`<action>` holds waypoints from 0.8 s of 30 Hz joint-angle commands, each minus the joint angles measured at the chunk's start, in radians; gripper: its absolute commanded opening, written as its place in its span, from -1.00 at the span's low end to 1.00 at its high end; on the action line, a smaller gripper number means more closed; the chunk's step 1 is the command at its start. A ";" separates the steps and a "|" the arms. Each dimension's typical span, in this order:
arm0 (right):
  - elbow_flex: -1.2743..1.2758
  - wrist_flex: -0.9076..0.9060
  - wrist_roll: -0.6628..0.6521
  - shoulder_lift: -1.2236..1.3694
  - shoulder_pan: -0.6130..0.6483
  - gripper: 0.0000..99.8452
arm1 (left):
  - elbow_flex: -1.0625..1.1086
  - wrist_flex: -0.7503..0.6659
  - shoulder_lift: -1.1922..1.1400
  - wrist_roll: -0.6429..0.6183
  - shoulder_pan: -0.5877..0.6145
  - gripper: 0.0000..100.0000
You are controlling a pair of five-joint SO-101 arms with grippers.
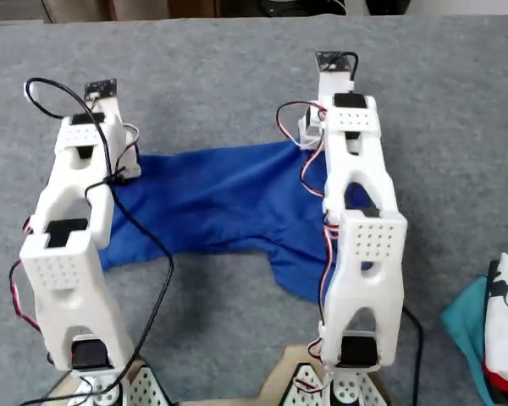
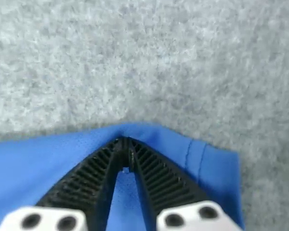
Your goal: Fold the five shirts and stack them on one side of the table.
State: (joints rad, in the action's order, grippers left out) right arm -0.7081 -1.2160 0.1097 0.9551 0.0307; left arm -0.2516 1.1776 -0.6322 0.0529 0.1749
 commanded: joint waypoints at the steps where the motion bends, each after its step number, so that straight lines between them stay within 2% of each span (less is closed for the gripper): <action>1: -0.259 -0.106 0.002 0.111 -0.041 -0.99 | -0.224 0.114 -0.108 -0.002 0.052 -0.96; 7: -0.622 -0.319 0.000 0.285 -0.076 -0.99 | -0.494 0.284 -0.272 -0.003 0.117 -0.96; 11: -0.776 -0.393 -0.002 0.367 -0.087 -0.99 | -0.638 0.351 -0.360 -0.003 0.141 -0.96; 17: -0.855 -0.425 -0.002 0.400 -0.085 -0.99 | -0.813 0.417 -0.449 -0.003 0.153 -0.96; 21: -0.961 -0.427 -0.003 0.355 -0.036 -0.99 | -0.902 0.448 -0.455 -0.005 0.157 -0.96; 24: -0.960 -0.442 -0.054 0.277 0.018 -0.99 | -0.996 0.479 -0.461 -0.060 0.161 -0.96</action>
State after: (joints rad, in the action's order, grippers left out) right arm -1.6180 -1.6441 0.0928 1.3464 -0.0031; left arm -1.1462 1.6364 -1.1001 0.0391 0.2869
